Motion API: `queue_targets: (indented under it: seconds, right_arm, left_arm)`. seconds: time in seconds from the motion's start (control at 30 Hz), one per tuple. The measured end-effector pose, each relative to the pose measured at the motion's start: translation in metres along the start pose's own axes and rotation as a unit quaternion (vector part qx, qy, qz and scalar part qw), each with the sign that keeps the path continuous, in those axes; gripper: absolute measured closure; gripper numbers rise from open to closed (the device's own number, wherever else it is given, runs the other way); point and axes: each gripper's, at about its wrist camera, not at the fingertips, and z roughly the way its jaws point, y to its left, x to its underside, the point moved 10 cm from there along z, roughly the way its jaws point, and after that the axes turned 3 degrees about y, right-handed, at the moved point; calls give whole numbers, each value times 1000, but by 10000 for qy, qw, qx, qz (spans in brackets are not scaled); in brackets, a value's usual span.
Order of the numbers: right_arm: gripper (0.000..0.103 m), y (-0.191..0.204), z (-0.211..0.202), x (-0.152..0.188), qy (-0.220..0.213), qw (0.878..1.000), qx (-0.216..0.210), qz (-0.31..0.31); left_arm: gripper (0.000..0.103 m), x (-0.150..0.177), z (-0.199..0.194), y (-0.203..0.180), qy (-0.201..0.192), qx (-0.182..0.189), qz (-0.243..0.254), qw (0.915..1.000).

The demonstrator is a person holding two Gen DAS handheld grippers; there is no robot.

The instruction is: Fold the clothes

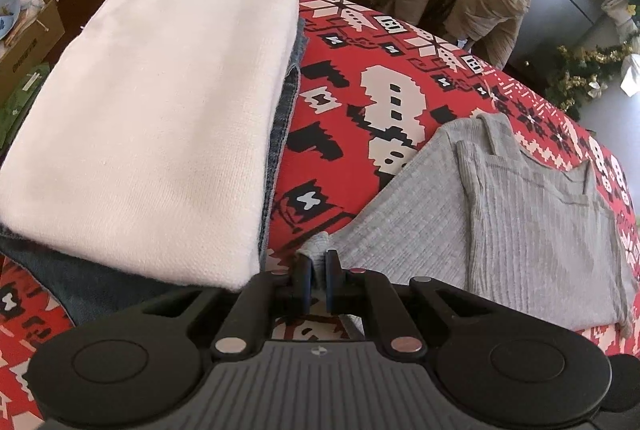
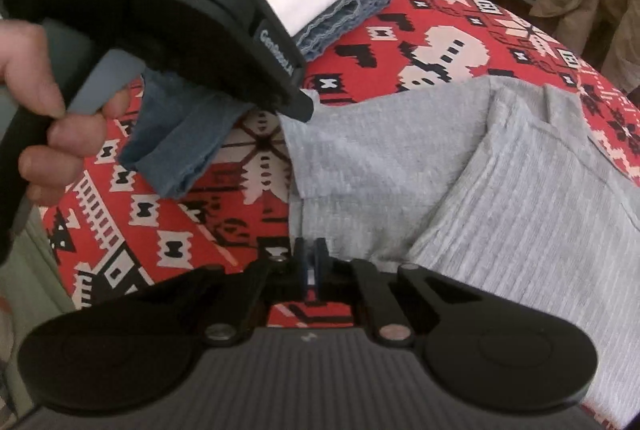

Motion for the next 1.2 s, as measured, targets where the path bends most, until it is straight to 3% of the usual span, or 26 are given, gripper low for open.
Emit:
queue_targets:
  seconds: [0.17, 0.37, 0.57, 0.67, 0.8, 0.9, 1.03, 1.2]
  right_arm:
    - [103, 12, -10, 13, 24, 9998, -70, -203]
    - [103, 9, -4, 19, 192, 9997, -153, 69]
    - [93, 7, -14, 6, 20, 9998, -215, 52]
    - [92, 1, -18, -8, -198, 9996, -122, 135]
    - [77, -2, -11, -27, -415, 9990, 68, 170]
    - [71, 1, -3, -37, -561, 9981, 180, 187]
    - [69, 9, 10, -42, -633, 9969, 429, 166]
    - [70, 16, 22, -48, -663, 9947, 782, 15]
  left_arm:
    - [97, -2, 2, 4, -34, -5, -31, 10000]
    - [97, -1, 4, 5, -53, 30, -2, 10000]
    - [97, -4, -1, 7, -65, 270, -316, 9991]
    - [97, -6, -5, 4, -82, 366, -358, 9987]
    - [97, -7, -11, 0, -69, 574, -436, 9974]
    - [97, -11, -16, -2, -50, 796, -621, 9949]
    - [97, -15, -21, -2, 9, 1108, -911, 9897]
    - [98, -22, -27, -16, 36, 1390, -808, 9870]
